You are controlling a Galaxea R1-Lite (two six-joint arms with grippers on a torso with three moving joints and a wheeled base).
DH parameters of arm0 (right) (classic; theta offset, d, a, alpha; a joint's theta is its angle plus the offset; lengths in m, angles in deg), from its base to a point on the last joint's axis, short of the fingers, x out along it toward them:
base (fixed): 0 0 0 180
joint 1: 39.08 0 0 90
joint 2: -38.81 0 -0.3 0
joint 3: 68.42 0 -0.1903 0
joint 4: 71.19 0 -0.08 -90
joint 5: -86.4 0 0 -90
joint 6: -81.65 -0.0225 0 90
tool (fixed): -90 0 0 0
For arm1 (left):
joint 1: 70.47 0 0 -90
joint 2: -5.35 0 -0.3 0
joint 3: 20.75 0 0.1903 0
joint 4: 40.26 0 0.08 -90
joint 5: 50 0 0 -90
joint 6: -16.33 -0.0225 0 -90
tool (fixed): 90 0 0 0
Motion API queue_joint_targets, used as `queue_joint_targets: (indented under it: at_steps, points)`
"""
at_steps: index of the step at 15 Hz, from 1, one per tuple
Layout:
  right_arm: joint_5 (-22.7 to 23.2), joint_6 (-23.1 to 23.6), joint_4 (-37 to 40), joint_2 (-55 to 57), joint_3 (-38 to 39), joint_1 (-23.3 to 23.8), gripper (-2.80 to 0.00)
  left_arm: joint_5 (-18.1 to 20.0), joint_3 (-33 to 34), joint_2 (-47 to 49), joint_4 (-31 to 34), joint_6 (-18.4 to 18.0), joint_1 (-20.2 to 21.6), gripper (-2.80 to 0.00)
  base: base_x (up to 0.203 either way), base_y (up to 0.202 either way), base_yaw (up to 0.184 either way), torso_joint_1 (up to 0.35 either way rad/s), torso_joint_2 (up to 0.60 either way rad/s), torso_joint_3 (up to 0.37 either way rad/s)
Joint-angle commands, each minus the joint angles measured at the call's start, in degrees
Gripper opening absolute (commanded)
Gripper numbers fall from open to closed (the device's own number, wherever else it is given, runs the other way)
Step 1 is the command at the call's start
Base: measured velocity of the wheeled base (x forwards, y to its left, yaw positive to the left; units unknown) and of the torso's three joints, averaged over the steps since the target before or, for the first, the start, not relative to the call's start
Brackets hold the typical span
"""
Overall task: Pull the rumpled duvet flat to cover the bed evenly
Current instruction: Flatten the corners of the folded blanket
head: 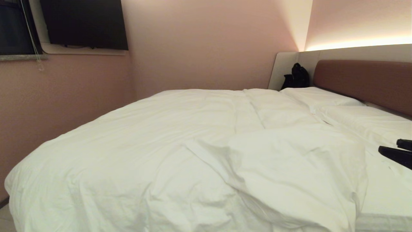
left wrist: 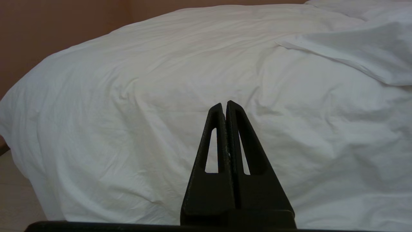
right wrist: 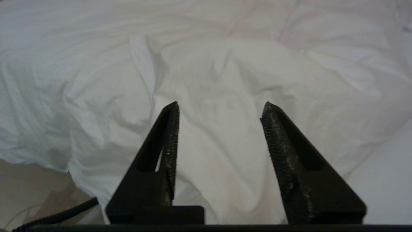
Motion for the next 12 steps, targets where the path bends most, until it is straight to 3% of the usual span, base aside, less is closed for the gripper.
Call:
queue_joint_targets:
  at_steps: [1, 5, 9, 12]
  points:
    - [0.54, -0.28, 4.12, 6.31, -2.42, 0.28, -2.80, 0.01, 0.00, 0.00, 0.00, 0.00, 0.01, -2.80, 0.000, 0.000, 0.000, 0.000, 0.00, 0.000]
    - [0.07, -4.75, 3.12, 24.72, -11.91, 1.63, -2.80, 0.01, 0.00, 0.00, 0.00, 0.00, 0.01, -2.80, 0.000, 0.000, 0.000, 0.000, 0.00, 0.000]
    - [-0.67, -14.93, 4.99, 45.17, -34.57, 2.17, -2.80, 0.01, 0.00, 0.00, 0.00, 0.00, 0.01, -2.80, 0.000, 0.000, 0.000, 0.000, 0.00, 0.000]
    - [-0.90, -20.93, 12.63, 55.25, -50.95, 1.18, -2.80, 0.01, 0.00, 0.00, 0.00, 0.00, 0.01, -2.80, 0.000, 0.000, 0.000, 0.000, 0.00, 0.000]
